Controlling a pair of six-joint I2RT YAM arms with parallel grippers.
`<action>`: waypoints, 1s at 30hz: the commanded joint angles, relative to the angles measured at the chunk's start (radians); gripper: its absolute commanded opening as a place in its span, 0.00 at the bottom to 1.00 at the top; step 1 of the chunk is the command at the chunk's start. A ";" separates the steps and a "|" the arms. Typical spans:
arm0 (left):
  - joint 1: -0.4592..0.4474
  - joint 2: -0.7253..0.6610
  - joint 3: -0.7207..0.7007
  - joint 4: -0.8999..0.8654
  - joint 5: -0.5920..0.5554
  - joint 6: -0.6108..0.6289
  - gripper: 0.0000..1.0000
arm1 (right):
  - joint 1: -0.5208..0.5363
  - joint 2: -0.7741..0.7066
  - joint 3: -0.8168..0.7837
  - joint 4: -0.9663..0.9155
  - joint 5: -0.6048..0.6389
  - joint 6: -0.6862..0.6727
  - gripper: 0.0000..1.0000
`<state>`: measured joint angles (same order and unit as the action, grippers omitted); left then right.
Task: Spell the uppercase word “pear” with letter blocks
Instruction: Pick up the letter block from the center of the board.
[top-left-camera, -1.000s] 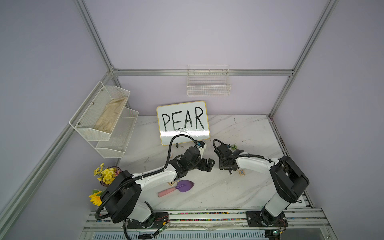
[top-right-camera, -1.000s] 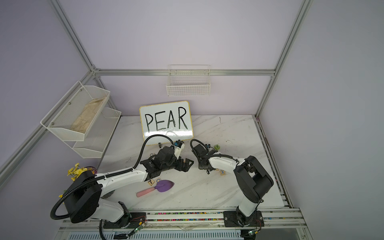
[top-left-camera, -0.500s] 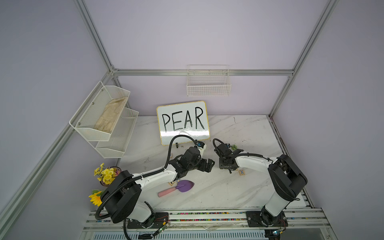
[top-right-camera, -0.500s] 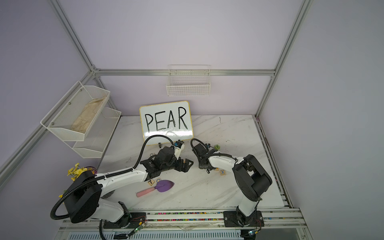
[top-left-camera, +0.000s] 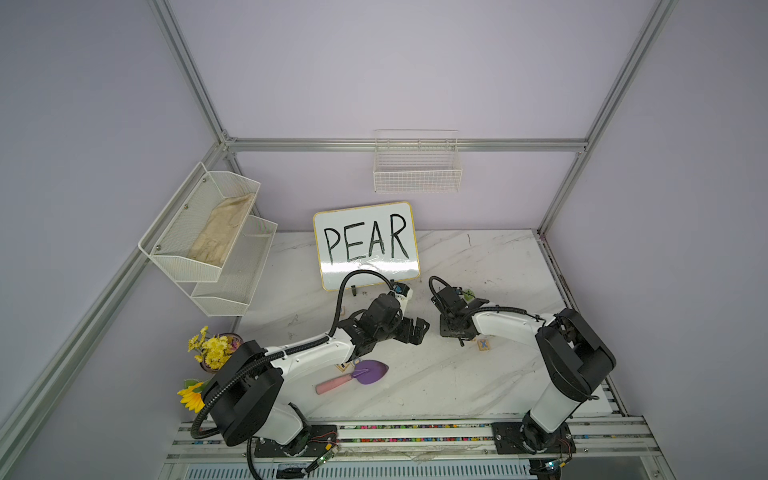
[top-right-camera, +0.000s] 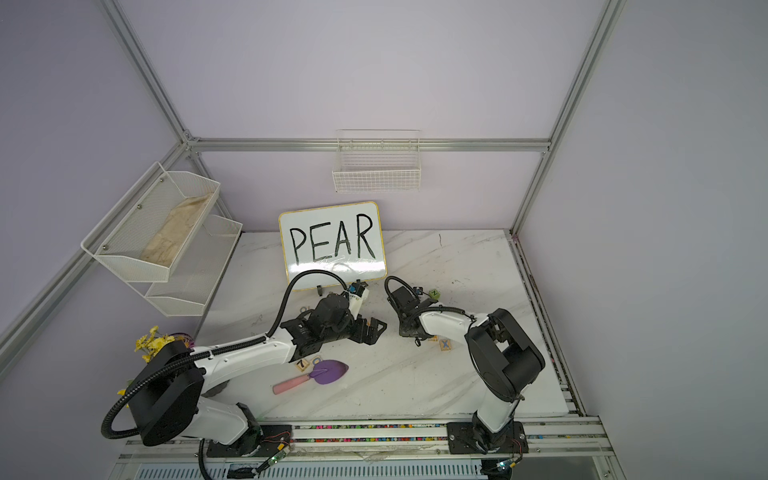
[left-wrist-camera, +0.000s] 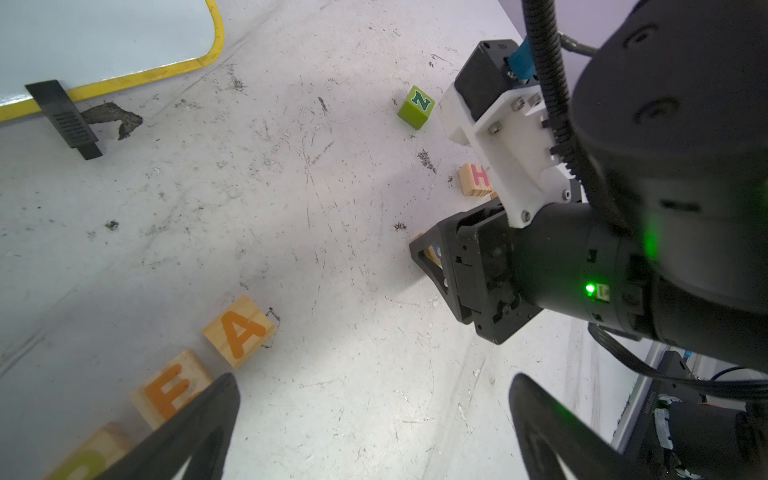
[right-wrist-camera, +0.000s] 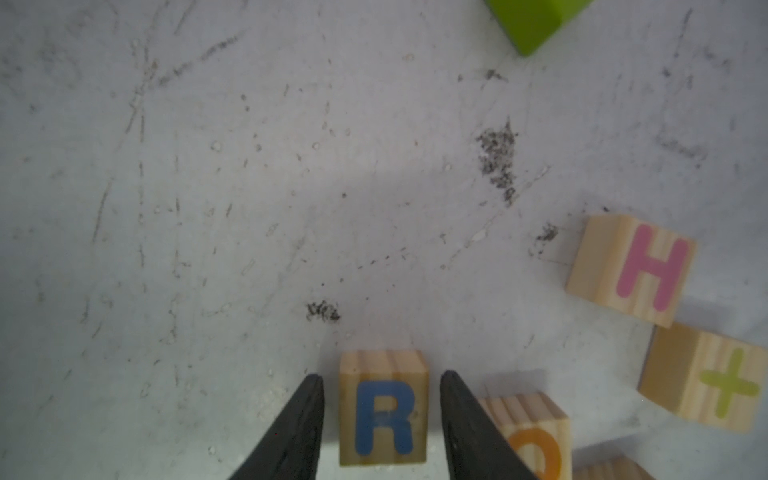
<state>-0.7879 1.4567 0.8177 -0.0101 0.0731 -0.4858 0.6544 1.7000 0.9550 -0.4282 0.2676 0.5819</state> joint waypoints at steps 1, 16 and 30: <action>-0.005 0.004 0.091 0.010 -0.007 0.018 1.00 | -0.009 -0.016 -0.019 0.009 0.001 -0.009 0.48; -0.006 0.010 0.092 0.008 -0.009 0.015 1.00 | -0.019 -0.010 -0.038 0.050 -0.026 -0.029 0.41; -0.005 0.016 0.101 0.006 -0.009 0.016 1.00 | -0.021 -0.025 -0.022 0.024 -0.004 -0.025 0.35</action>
<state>-0.7879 1.4670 0.8238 -0.0177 0.0708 -0.4862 0.6395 1.6978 0.9333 -0.3717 0.2470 0.5537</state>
